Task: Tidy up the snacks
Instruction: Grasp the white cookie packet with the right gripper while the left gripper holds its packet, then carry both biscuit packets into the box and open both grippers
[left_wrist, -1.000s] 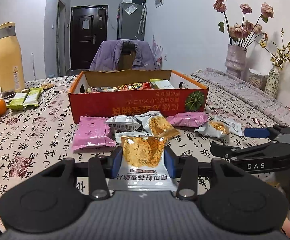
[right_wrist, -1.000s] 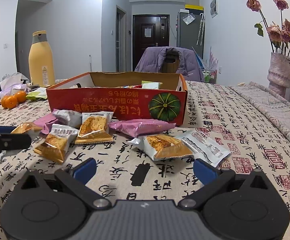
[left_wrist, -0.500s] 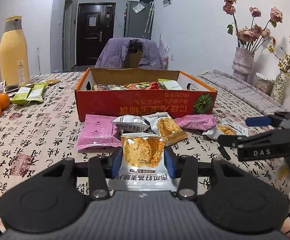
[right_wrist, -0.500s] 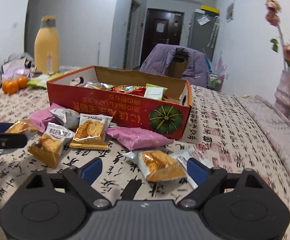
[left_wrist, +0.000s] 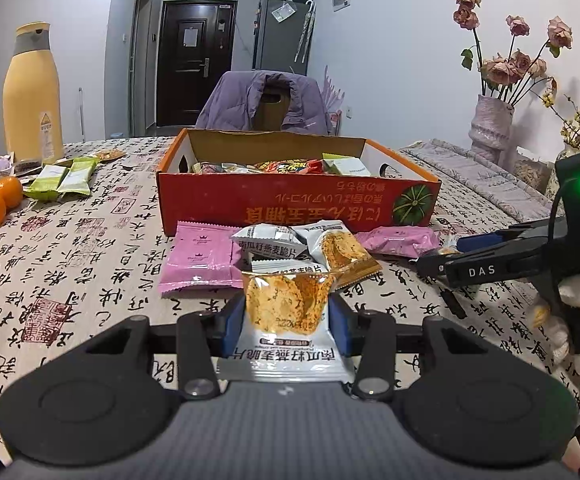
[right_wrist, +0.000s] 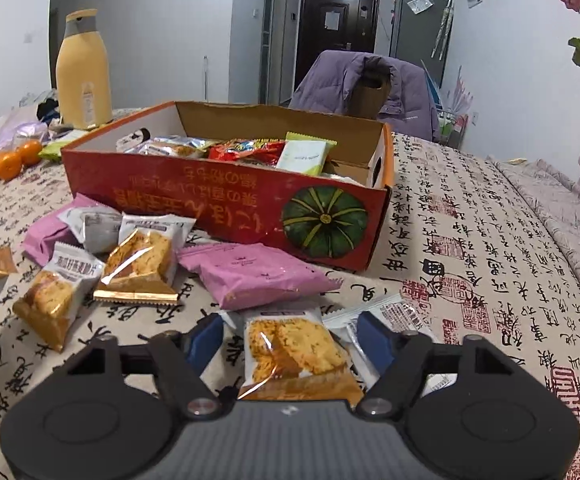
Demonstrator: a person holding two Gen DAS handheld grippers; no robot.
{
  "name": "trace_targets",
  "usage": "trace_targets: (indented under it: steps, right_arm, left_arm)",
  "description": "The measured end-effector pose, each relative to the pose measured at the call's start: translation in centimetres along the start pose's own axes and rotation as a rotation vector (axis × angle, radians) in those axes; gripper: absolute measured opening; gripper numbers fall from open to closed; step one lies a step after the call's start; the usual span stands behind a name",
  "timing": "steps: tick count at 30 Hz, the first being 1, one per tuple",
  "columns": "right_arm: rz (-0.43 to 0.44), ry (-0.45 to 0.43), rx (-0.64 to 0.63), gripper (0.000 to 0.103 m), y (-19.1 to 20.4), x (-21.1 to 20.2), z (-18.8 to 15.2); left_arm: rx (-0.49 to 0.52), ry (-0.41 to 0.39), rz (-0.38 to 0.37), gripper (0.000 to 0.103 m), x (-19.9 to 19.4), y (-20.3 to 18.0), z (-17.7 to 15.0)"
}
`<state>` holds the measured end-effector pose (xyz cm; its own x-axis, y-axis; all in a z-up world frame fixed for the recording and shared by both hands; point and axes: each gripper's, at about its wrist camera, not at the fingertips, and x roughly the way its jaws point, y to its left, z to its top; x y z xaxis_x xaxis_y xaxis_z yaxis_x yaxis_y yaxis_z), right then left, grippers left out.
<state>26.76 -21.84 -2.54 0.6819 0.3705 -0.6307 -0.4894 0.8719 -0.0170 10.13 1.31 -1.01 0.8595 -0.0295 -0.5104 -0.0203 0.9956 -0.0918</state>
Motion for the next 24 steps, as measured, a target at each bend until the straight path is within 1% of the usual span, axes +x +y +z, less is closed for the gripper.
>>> trace_targets:
  steps: [2, 3, 5, 8, 10, 14, 20, 24]
  right_arm:
    - [0.008, -0.007, -0.003, 0.054, 0.2, -0.3, -0.2]
    - [0.009, -0.009, -0.008, 0.052, 0.3, -0.4, -0.3]
    - [0.008, -0.014, -0.011, 0.044, 0.6, -0.9, -0.6]
    - [0.033, -0.024, 0.008, 0.043, 0.7, -1.6, -1.2]
    - [0.032, -0.029, 0.017, 0.044, 0.9, -2.1, -1.7]
    - [0.037, -0.002, 0.044, 0.045, 0.8, -1.7, -2.3]
    - [0.033, -0.038, 0.113, 0.040, 0.4, -2.5, -2.9]
    - [0.022, -0.091, 0.120, 0.040, 0.9, -4.1, -3.4]
  left_arm:
    - [-0.004, 0.001, 0.002, 0.045, 0.0, 0.1, 0.0]
    - [-0.006, 0.002, 0.002, 0.045, 0.1, 0.1, 0.0]
    - [-0.008, 0.004, 0.002, 0.045, 0.2, 0.1, 0.0]
    - [-0.009, 0.004, 0.000, 0.045, 0.2, 0.1, -0.1]
    - [-0.009, 0.004, 0.000, 0.045, 0.1, 0.1, -0.1]
    - [-0.006, 0.005, -0.004, 0.045, 0.1, 0.0, -0.1]
    - [0.002, 0.004, -0.008, 0.045, 0.0, -0.1, -0.1]
    - [-0.001, -0.003, -0.004, 0.045, -0.1, 0.0, 0.2]
